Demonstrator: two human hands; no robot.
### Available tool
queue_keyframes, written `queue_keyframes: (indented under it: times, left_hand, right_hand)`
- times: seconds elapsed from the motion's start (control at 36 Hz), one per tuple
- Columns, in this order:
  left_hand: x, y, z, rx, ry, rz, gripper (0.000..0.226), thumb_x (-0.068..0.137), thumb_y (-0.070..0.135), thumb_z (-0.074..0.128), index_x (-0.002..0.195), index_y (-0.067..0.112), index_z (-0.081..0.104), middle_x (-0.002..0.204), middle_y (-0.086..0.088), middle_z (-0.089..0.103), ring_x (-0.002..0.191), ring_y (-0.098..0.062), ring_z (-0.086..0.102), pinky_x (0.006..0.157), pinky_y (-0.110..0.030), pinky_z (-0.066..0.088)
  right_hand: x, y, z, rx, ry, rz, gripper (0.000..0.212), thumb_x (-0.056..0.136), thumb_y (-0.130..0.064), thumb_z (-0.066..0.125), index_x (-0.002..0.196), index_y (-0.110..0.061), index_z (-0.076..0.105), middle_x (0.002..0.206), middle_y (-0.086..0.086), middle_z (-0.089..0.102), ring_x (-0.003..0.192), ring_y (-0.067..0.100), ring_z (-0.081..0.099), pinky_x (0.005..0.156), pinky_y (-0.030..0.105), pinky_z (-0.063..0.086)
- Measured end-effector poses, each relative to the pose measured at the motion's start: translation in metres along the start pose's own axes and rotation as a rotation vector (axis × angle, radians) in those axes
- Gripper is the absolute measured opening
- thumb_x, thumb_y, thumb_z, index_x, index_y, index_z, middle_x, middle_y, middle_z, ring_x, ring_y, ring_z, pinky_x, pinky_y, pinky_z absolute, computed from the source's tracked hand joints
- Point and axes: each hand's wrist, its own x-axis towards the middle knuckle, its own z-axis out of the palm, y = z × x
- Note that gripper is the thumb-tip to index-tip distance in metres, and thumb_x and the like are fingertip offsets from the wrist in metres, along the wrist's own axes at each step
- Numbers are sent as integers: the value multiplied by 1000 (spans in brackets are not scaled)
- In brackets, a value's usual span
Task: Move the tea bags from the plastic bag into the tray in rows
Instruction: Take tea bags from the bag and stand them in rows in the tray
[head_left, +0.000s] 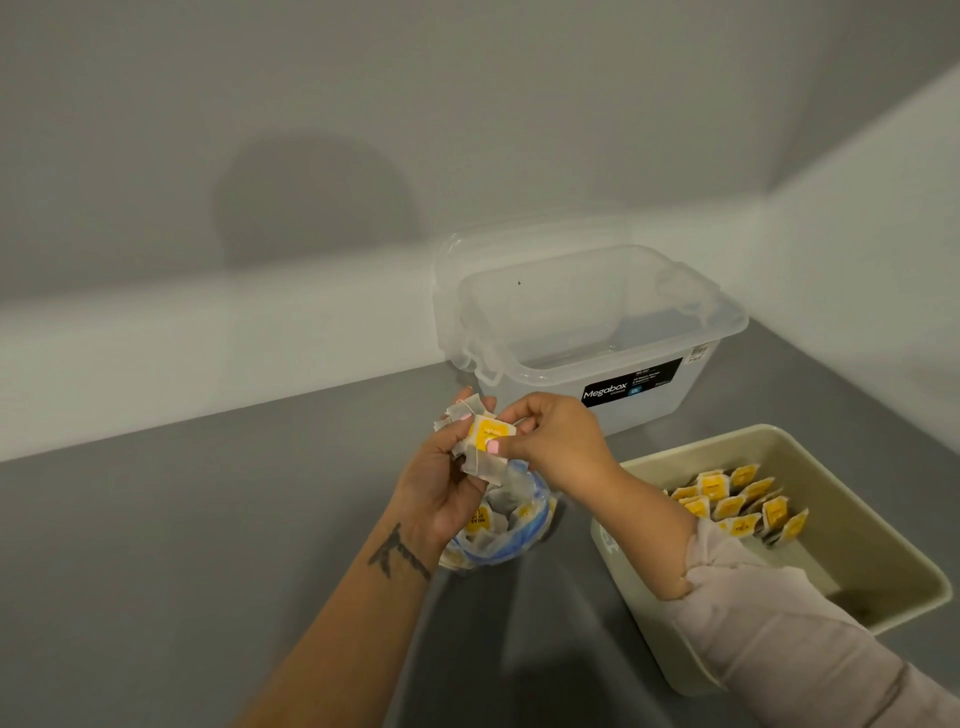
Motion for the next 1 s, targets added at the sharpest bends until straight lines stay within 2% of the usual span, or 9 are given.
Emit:
queue_keyframes:
  times: [0.11,0.19,0.36,0.44,0.5,0.64,0.75,0.86,1.0]
  left_hand:
    - [1,0,-2,-11,32,5,25,94,9,46,113,14,63,109,-12,69,94,-23,66,84,-37,52]
    - [0,1,-2,-24,18,-6,29,92,9,50,120,14,57,117,-16,65,89,-26,68,81,-40,55]
    - [-3,0,1,32,4,-15,32,83,13,61,116,12,61,110,-15,69,93,-28,69,76,-39,57]
    - [-1,-1,3,98,20,-2,39,80,10,64,119,10,59,109,-16,69,96,-29,68,74,-33,58]
    - [-1,-1,5,147,10,31,27,84,6,61,110,12,61,100,-13,72,87,-27,70,70,-29,58]
    - [0,0,5,247,20,141,19,83,2,61,97,15,64,86,-6,73,77,-21,70,65,-25,58]
    - [1,3,1,369,66,211,28,81,0,65,101,19,61,83,2,72,76,-14,70,65,-26,58]
    - [1,7,4,461,57,272,32,78,-4,67,100,19,61,76,7,73,70,-11,70,62,-25,58]
    - [3,10,7,440,58,286,32,77,9,70,108,14,62,89,-2,73,80,-18,70,64,-27,57]
  right_hand:
    - [3,1,-5,62,8,9,23,71,-12,82,67,-23,62,61,-8,61,53,1,55,62,19,49]
    - [6,-1,-10,132,15,6,21,75,-10,78,68,-19,61,60,-5,59,49,1,53,55,18,46]
    - [13,-7,-19,167,58,14,16,83,-14,72,77,-15,57,61,0,61,40,8,51,53,22,44]
    - [13,-8,-19,239,56,54,16,85,-11,68,78,-15,55,63,0,61,42,8,53,47,15,42]
    - [12,-7,-17,289,34,72,15,86,-8,66,81,-15,54,67,2,63,43,4,55,44,11,41]
    - [11,-6,-17,318,7,84,16,84,-2,65,95,-13,60,76,2,67,53,7,59,53,16,48]
    - [12,-8,-20,457,-65,169,4,88,-16,64,91,-13,65,74,3,67,59,14,57,59,26,50]
    - [12,-3,-19,391,-88,212,11,88,-19,67,94,-10,65,75,3,67,57,11,59,55,22,52]
    - [9,3,-12,563,-97,295,6,95,-11,56,90,-13,57,78,7,66,55,10,66,54,22,55]
